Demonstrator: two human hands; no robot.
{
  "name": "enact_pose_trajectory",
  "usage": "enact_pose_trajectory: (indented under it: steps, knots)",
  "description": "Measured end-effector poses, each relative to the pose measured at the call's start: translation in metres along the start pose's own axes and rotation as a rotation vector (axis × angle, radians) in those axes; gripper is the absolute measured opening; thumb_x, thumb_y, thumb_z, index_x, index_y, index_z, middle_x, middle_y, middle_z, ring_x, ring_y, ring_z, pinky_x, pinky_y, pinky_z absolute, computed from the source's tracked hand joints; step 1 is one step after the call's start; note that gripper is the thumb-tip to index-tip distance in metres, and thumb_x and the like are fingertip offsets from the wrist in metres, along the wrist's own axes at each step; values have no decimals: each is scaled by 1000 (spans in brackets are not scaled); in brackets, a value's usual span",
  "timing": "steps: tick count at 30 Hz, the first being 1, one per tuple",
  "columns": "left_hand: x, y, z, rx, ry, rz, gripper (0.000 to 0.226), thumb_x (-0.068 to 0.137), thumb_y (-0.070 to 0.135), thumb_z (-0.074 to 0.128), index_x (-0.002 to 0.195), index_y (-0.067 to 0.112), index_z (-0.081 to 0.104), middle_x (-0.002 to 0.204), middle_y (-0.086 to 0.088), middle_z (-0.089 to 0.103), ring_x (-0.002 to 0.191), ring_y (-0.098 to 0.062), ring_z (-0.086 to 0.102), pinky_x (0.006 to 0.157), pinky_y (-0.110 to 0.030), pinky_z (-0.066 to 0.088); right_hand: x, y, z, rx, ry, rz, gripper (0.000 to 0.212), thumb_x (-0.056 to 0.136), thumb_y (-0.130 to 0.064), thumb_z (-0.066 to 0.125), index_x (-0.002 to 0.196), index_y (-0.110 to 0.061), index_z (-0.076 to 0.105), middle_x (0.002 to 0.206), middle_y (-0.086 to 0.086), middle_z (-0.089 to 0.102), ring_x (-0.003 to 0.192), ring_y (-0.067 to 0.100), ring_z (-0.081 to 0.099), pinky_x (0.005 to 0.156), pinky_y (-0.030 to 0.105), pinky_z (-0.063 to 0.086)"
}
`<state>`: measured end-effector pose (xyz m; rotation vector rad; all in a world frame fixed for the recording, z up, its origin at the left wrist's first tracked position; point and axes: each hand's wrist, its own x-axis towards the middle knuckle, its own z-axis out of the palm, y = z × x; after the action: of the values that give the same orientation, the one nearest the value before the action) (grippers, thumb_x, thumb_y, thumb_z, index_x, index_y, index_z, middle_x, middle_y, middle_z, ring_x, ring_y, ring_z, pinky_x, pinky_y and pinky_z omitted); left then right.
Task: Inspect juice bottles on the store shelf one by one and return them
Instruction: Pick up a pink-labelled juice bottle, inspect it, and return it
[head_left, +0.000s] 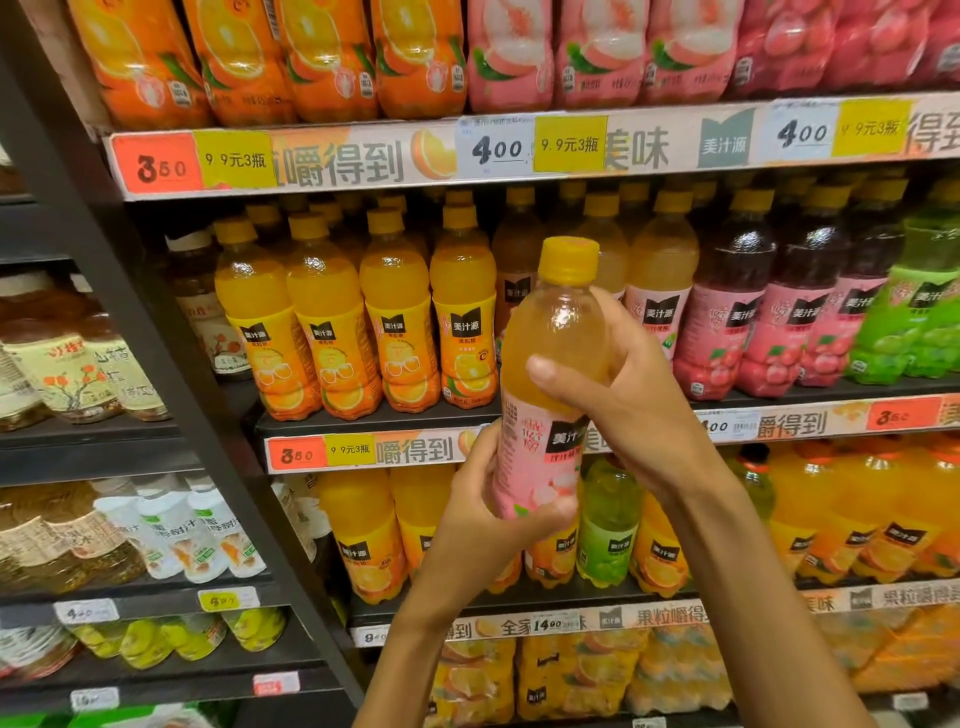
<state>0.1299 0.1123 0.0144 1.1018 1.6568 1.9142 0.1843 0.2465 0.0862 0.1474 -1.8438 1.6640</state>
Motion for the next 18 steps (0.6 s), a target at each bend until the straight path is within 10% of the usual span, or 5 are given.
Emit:
enact_pose_trajectory:
  steps: [10, 18]
  knots:
    - [7, -17, -12, 75, 127, 67, 61, 55, 20, 83, 108, 43, 63, 108, 12, 69, 102, -4, 63, 78, -13, 49, -20, -4, -7, 29, -270, -111, 66, 68, -18, 82, 126, -27, 52, 124, -4, 61, 118, 16, 58, 94, 30, 50]
    - [1, -14, -17, -74, -169, -15, 54, 63, 31, 83, 113, 23, 64, 110, -1, 71, 104, -17, 66, 83, -23, 52, 2, 10, -3, 341, -243, 86, 84, 61, -47, 86, 129, -14, 49, 120, 7, 67, 107, 29, 65, 91, 49, 53]
